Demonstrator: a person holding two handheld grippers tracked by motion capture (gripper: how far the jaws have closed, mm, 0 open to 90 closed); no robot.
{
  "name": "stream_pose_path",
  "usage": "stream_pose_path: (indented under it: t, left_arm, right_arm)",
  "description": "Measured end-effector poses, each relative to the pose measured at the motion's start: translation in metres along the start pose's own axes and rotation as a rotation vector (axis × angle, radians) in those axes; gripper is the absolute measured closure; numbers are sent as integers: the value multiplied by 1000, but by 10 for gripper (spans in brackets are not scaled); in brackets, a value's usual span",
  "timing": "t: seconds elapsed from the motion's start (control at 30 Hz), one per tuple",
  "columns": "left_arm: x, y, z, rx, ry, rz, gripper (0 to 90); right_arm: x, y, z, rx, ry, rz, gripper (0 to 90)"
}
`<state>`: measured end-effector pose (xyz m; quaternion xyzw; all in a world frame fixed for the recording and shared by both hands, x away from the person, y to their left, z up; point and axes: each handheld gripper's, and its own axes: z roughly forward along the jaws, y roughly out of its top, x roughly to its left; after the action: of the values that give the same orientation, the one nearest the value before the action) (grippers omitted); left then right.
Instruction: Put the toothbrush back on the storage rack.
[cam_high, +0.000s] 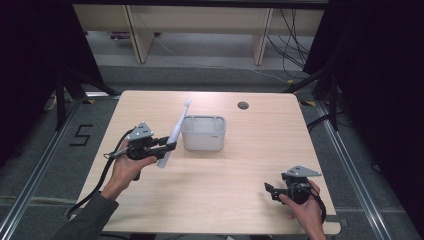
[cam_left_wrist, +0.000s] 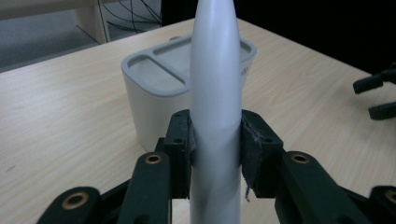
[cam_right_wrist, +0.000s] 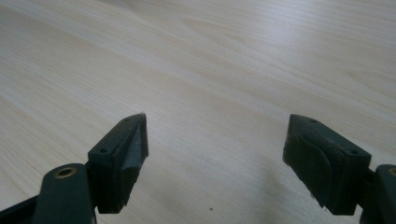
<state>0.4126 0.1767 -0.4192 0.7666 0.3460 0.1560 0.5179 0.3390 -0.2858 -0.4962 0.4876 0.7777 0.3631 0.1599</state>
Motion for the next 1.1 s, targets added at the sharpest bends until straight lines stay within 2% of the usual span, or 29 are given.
stream_pose_path:
  t: [0.1, 0.37, 0.47, 0.67, 0.9, 1.1]
  left_arm:
    - [-1, 6, 4, -15, 19, 10, 664]
    - [-2, 19, 15, -89, 11, -20, 663]
    - [-4, 22, 20, -106, 26, -16, 663]
    - [-10, 30, 29, -143, 17, -17, 663]
    - [-19, 47, 44, -195, 1, -24, 664]
    - [-27, 59, 57, -210, -7, -22, 664]
  right_arm:
    - [-1, 0, 0, -10, -5, -12, 226]
    - [-1, 0, 0, -1, -5, -12, 226]
    - [-1, 0, 0, -9, -6, -15, 226]
    - [-1, 0, 0, -5, -3, -13, 226]
    - [-1, 0, 0, -5, -4, -17, 226]
    - [-2, 0, 1, -7, 4, -17, 226]
